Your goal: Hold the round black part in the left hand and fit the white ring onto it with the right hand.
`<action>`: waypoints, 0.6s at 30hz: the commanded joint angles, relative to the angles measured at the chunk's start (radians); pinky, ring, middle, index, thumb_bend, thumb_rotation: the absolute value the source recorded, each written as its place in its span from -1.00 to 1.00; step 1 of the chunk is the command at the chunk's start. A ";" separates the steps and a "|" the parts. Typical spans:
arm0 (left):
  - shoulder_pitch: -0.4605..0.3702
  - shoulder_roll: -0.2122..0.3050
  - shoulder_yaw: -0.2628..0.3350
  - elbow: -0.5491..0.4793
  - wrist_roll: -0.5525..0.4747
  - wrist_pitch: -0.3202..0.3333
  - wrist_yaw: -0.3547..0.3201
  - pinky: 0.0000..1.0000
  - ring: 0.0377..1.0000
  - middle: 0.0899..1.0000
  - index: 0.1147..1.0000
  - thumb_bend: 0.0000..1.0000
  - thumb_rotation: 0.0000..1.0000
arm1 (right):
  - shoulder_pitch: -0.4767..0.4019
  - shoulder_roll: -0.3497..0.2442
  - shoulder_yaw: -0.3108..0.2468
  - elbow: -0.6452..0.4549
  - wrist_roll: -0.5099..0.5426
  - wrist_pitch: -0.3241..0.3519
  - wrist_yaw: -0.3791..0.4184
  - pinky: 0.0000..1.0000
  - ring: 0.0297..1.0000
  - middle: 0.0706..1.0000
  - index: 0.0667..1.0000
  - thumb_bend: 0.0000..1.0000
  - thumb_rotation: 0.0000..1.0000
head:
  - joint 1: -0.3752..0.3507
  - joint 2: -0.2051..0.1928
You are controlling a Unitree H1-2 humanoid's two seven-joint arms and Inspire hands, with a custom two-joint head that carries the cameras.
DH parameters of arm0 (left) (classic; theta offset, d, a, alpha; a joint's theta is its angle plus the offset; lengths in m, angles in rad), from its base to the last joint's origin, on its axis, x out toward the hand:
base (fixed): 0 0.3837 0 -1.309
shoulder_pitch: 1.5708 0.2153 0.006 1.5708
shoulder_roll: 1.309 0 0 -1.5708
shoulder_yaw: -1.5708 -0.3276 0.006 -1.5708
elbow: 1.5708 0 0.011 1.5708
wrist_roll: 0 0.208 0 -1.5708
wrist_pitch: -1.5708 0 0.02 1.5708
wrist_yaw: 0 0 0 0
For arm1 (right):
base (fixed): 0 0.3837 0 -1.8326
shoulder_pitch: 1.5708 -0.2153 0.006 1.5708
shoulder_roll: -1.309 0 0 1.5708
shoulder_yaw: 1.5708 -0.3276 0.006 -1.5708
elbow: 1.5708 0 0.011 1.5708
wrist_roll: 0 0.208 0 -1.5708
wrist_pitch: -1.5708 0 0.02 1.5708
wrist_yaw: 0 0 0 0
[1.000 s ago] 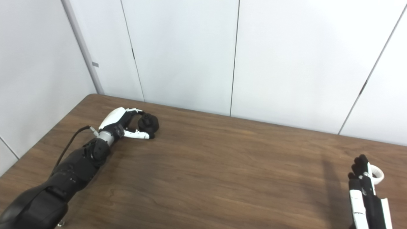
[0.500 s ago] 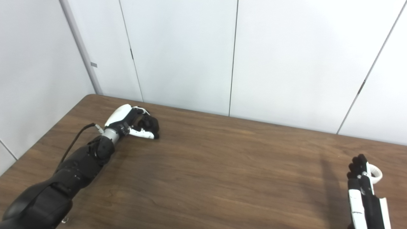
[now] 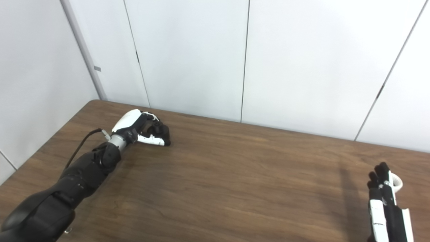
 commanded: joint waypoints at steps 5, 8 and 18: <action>0.000 0.026 -0.015 -0.050 0.023 -0.029 -0.041 0.99 0.84 0.48 -0.17 0.05 -0.89 | 0.025 0.025 0.003 0.028 0.027 -0.019 0.002 1.00 0.97 1.00 1.00 -0.18 0.72 | -0.004 0.006; 0.022 0.033 -0.037 -0.103 0.054 -0.039 -0.044 0.97 0.85 0.51 -0.17 0.05 -0.89 | 0.025 0.024 0.004 0.030 0.028 -0.020 0.003 1.00 0.97 1.00 1.00 -0.15 0.72 | -0.010 0.007; 0.142 0.039 -0.076 -0.390 0.129 -0.066 -0.098 1.00 0.93 0.63 -0.18 0.05 -0.89 | 0.031 0.030 0.007 -0.009 0.014 0.016 -0.008 1.00 0.95 0.97 0.99 0.00 0.70 | -0.036 0.027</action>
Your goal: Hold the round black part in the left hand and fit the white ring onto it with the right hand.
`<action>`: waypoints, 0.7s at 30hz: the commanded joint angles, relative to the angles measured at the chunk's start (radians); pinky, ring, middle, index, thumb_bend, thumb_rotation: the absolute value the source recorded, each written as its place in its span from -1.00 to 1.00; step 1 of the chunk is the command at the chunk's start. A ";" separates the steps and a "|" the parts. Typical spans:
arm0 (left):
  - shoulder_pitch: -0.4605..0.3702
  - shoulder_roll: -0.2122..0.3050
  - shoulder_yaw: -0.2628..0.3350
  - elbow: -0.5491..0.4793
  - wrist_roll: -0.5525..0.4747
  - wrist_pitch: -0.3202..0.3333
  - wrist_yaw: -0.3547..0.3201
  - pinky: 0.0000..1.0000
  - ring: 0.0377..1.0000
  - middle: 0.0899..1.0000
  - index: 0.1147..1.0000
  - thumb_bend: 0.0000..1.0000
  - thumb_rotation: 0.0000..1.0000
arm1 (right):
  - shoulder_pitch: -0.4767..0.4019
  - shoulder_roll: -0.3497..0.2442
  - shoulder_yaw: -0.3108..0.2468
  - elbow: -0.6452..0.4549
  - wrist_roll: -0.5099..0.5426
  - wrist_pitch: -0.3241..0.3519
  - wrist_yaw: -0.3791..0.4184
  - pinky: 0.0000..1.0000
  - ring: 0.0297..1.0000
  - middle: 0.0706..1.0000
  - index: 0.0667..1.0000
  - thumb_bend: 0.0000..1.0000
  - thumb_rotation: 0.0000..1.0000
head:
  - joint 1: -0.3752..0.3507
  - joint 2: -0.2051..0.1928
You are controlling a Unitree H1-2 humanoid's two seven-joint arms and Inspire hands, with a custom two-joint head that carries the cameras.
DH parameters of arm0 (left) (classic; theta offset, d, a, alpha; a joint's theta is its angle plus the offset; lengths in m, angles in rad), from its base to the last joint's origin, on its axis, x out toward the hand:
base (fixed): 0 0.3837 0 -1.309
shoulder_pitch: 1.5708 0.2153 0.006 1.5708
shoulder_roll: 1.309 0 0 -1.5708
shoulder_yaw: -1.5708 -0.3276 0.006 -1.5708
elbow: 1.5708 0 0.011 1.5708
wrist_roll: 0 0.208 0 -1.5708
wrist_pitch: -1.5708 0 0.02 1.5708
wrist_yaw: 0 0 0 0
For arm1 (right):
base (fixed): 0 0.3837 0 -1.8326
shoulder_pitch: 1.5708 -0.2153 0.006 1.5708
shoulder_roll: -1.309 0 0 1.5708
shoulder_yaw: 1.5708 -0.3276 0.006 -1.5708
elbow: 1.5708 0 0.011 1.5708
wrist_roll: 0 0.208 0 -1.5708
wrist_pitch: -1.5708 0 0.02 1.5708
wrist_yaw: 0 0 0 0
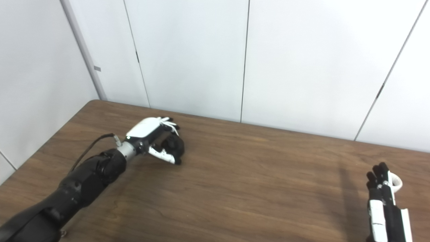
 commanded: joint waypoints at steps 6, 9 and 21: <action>0.065 -0.010 0.010 -0.140 0.011 -0.048 -0.050 1.00 0.93 0.60 -0.18 0.05 -0.89 | 0.029 0.022 0.010 -0.024 -0.007 0.020 -0.008 1.00 0.96 0.98 1.00 0.01 0.72 | -0.028 0.020; 0.087 -0.018 0.001 -0.167 0.022 -0.066 -0.057 1.00 0.94 0.60 -0.18 0.05 -0.89 | 0.032 0.027 0.014 -0.049 -0.028 0.041 -0.019 1.00 0.94 0.97 1.00 -0.02 0.75 | -0.040 0.024; 0.175 -0.067 -0.025 -0.323 0.003 -0.066 -0.137 1.00 1.00 0.71 -0.18 0.05 -0.88 | 0.040 0.037 0.021 -0.105 -0.018 0.045 -0.014 0.99 0.96 0.98 0.98 0.09 0.68 | -0.094 0.032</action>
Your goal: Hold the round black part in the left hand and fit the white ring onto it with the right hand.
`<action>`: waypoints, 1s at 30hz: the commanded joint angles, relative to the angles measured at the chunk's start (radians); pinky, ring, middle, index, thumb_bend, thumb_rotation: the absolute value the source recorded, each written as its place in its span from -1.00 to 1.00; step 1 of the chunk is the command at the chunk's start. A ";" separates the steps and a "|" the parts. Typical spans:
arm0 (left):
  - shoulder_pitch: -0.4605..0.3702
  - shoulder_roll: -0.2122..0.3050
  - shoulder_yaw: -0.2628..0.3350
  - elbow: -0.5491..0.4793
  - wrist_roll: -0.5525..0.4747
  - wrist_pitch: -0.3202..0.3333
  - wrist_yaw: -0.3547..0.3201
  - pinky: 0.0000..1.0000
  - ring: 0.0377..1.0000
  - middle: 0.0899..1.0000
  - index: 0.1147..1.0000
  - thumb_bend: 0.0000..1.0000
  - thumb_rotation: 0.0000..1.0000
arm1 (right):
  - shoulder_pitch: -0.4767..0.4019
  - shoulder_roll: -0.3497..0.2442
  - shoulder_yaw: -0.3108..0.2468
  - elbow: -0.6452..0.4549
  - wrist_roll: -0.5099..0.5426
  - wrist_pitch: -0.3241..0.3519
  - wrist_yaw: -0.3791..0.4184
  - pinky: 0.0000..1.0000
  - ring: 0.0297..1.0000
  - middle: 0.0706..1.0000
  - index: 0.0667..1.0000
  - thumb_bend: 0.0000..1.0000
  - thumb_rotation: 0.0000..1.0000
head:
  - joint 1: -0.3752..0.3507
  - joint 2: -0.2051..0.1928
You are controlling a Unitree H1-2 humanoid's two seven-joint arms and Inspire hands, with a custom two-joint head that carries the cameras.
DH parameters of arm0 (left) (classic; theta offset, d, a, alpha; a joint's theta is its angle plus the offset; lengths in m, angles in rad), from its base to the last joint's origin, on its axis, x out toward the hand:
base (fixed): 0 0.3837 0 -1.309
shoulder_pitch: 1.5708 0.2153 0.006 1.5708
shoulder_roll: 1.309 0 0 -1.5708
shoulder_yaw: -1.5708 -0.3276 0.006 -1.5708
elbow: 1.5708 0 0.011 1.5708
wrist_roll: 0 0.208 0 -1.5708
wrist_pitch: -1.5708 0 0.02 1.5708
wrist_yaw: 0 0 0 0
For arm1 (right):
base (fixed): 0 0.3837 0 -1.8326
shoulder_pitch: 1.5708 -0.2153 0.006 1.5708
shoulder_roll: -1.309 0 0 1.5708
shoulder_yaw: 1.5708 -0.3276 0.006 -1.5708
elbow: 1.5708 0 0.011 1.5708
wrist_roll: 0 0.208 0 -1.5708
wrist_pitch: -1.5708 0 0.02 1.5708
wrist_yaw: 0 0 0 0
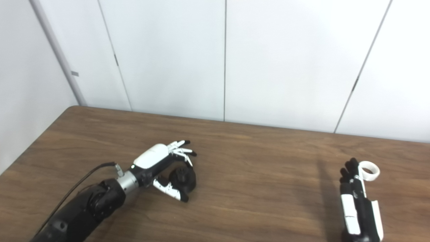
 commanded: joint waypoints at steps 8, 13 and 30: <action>0.042 -0.024 -0.046 -0.076 0.050 0.000 -0.080 1.00 1.00 0.80 -0.18 0.05 -0.88 | -0.006 0.012 0.011 -0.044 -0.020 -0.002 -0.007 1.00 0.95 0.97 0.97 0.06 0.70 | -0.023 0.008; 0.050 -0.033 -0.057 -0.100 0.042 0.016 -0.121 1.00 1.00 0.84 -0.18 0.05 -0.87 | -0.001 0.023 0.014 -0.065 -0.026 0.024 -0.015 1.00 0.97 0.98 0.99 0.06 0.73 | -0.043 0.012; 0.050 -0.077 -0.093 -0.029 0.036 -0.012 -0.148 1.00 1.00 0.82 -0.18 0.05 -0.87 | 0.002 0.029 0.015 -0.137 -0.023 0.051 -0.022 1.00 0.98 1.00 1.00 -0.07 0.71 | -0.092 0.024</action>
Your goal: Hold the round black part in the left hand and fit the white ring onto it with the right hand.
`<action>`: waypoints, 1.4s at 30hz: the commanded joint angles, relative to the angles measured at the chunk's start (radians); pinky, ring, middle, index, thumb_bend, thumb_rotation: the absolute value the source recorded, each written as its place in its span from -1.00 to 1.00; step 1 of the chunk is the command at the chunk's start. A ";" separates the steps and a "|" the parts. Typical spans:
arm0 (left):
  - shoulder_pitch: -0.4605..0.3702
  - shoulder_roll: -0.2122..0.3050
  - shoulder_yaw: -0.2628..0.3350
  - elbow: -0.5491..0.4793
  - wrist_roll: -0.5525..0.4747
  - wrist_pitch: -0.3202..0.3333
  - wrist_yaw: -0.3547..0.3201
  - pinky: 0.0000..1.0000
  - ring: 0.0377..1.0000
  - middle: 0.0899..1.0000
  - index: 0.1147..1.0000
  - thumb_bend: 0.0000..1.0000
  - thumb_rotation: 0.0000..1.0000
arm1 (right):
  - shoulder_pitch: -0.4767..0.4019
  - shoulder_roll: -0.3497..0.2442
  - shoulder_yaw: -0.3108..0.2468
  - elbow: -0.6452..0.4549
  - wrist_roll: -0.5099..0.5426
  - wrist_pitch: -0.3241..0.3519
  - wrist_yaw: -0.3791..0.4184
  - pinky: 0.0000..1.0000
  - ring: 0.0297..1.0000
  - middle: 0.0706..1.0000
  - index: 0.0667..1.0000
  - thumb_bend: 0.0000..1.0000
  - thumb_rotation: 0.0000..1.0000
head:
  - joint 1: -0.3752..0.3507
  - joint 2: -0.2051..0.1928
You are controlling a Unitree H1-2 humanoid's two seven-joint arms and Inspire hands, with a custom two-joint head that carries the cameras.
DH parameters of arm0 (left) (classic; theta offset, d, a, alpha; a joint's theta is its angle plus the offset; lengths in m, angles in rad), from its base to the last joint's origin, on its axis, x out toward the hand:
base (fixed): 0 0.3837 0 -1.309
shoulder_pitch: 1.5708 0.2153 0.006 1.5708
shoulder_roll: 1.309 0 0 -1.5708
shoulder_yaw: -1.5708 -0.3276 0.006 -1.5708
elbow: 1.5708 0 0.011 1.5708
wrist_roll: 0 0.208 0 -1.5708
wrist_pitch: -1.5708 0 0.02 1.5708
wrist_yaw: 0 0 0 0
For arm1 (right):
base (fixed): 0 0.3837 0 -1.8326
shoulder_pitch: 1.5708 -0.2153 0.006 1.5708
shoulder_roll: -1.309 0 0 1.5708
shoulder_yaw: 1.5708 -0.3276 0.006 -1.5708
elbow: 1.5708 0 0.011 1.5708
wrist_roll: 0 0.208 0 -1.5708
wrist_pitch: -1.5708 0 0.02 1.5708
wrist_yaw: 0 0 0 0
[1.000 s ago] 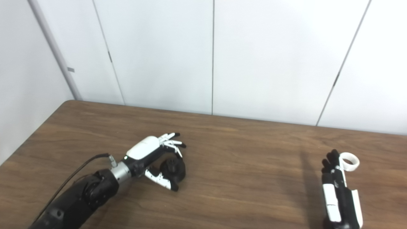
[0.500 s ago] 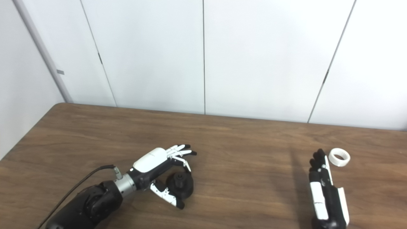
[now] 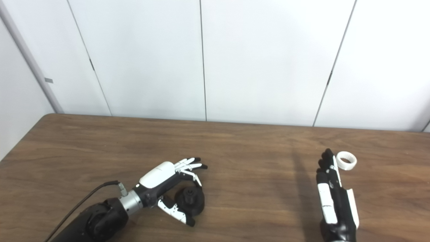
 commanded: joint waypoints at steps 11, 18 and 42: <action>-0.005 0.007 -0.089 0.054 0.019 -0.006 -0.039 1.00 1.00 0.79 -0.18 0.05 -0.87 | -0.031 -0.002 0.005 -0.069 -0.043 -0.006 -0.012 1.00 0.97 1.00 0.99 -0.04 0.73 | -0.062 0.009; -0.026 0.011 -0.125 0.088 0.020 -0.006 -0.014 1.00 1.00 0.77 -0.18 0.05 -0.87 | -0.051 -0.007 0.000 -0.157 -0.103 0.030 -0.034 0.99 0.95 0.97 0.95 0.04 0.66 | -0.104 0.010; -0.050 0.030 -0.175 0.159 -0.048 -0.006 0.067 1.00 1.00 0.77 -0.18 0.05 -0.88 | -0.190 -0.144 -0.089 -0.220 -0.449 0.211 -0.100 0.40 0.68 0.74 0.62 0.24 -0.47 | -0.275 -0.019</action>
